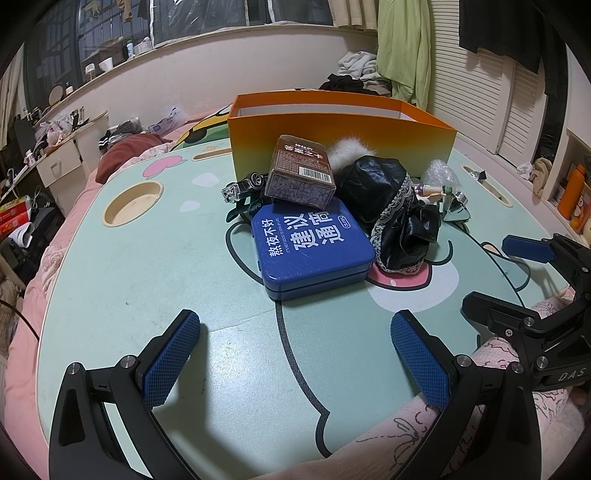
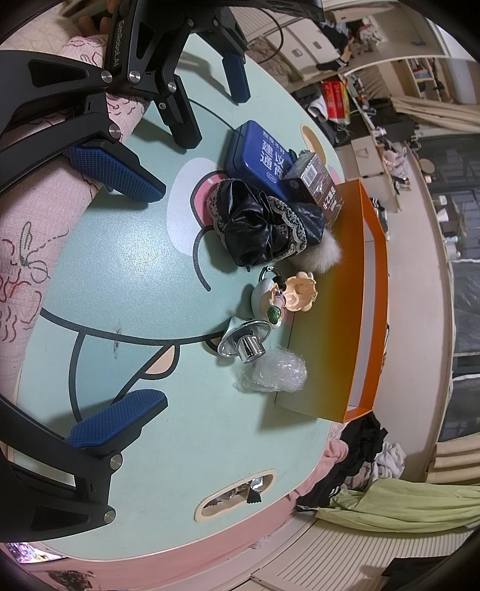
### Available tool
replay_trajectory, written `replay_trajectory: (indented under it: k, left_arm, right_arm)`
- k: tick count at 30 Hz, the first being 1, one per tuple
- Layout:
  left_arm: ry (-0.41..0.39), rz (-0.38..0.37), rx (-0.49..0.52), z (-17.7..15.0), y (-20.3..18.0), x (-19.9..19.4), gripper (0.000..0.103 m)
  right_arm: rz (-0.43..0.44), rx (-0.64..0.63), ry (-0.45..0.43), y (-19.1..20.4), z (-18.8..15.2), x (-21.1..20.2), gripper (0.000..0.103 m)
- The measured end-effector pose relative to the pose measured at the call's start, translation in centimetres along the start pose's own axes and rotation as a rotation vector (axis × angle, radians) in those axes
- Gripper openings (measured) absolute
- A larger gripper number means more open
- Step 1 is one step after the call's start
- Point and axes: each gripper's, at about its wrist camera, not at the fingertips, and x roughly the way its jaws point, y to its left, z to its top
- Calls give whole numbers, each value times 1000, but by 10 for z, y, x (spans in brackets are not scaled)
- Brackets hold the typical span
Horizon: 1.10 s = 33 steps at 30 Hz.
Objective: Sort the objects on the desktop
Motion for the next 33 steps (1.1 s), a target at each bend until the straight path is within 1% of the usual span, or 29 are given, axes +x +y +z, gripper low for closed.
replay_trajectory:
  k: [2, 11, 12, 13, 14, 17, 18, 19, 20, 22, 23, 24, 25, 26, 27, 29, 30, 31, 32, 33]
  left_arm:
    - [-1, 1, 0, 2, 2, -8, 103]
    - [-1, 0, -1, 3, 4, -11, 103]
    - [-1, -1, -1, 2, 4, -7, 103]
    - [-1, -1, -1, 3, 5, -11, 103]
    - [-1, -2, -2, 3, 4, -9, 103]
    - [-1, -2, -2, 3, 6, -9, 103]
    - [-2, -2, -2, 3, 6, -7, 103]
    - [-2, -2, -1, 5, 4, -15, 103]
    - [-2, -3, -2, 5, 4, -12, 103]
    - [-2, -2, -2, 5, 4, -16, 103]
    - [-3, -2, -1, 6, 4, -19, 103]
    - [-3, -2, -1, 6, 4, -18, 103]
    - [-3, -3, -1, 6, 5, -19, 103]
    - [-4, -3, 0, 8, 5, -22, 103]
    - [-5, -4, 0, 8, 4, -21, 103]
    - [-7, -5, 0, 9, 4, -28, 103]
    - [-8, -7, 0, 7, 9, -32, 103]
    - [-10, -6, 1, 6, 10, -47, 103]
    - [-12, -6, 1, 6, 10, -48, 103]
    - [-13, -7, 1, 8, 18, -55, 103]
  right_arm:
    - [0, 0, 0, 0, 0, 0, 102]
    - [-2, 6, -2, 0, 0, -1, 101]
    - [1, 11, -3, -3, -1, -1, 101]
    - [7, 15, -6, -4, 0, -3, 100]
    - [12, 11, -28, -3, 3, -10, 99]
    - [11, -20, -111, -5, 26, -32, 99]
    - [0, -23, -153, -4, 44, -42, 99]
    - [-7, -18, -173, -5, 59, -47, 99]
    - [-9, -2, -181, -9, 77, -48, 99]
    - [-9, 65, -154, -19, 115, -39, 96]
    - [-12, 100, -120, -23, 132, -29, 90]
    - [-8, 131, -63, -26, 150, -12, 83]
    - [10, 162, -20, -27, 163, 4, 82]
    - [24, 185, 0, -27, 170, 16, 82]
    - [20, 210, 20, -27, 178, 32, 81]
    - [-72, 220, 50, -25, 184, 57, 81]
    - [-93, 216, 60, -24, 184, 64, 81]
    - [-103, 208, 70, -22, 183, 70, 81]
    - [-111, 201, 78, -20, 181, 75, 81]
    - [-133, 192, 79, -19, 179, 78, 81]
